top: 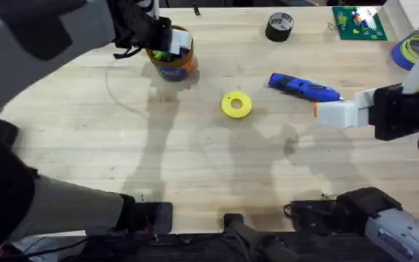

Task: Pick up the gripper from the table and insert it into the empty holder that is missing its gripper. Then pick up a screw, insert it into the mounting hole, and use the screwdriver to tighten it. Finally, clean up the table by picking up the vegetable and placing it into the bucket.

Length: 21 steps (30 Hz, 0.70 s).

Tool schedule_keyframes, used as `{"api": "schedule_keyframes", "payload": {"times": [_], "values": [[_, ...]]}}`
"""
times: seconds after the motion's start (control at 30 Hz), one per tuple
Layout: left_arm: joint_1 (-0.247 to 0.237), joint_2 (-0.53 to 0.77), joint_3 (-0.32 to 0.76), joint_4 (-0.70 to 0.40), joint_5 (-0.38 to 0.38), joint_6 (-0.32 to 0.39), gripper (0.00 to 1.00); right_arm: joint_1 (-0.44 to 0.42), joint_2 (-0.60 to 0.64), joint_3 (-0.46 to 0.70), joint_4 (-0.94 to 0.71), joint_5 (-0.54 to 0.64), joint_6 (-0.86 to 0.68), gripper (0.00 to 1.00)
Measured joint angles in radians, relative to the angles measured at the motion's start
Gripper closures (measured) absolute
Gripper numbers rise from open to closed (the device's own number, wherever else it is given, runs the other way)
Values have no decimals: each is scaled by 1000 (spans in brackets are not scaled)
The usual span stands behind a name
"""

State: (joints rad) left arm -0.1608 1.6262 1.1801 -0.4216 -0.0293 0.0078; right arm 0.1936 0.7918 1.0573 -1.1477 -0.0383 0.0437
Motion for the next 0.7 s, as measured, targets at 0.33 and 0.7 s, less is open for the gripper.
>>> {"api": "schedule_keyframes", "payload": {"times": [0.33, 0.7], "values": [[0, -287, 1, -334, 11, 0, 16, 0, 0, 0, 2, 0, 0, 5], [0, -511, 3, -737, 11, -2, 15, 0, 0, 0, 2, 0, 0, 6]]}}
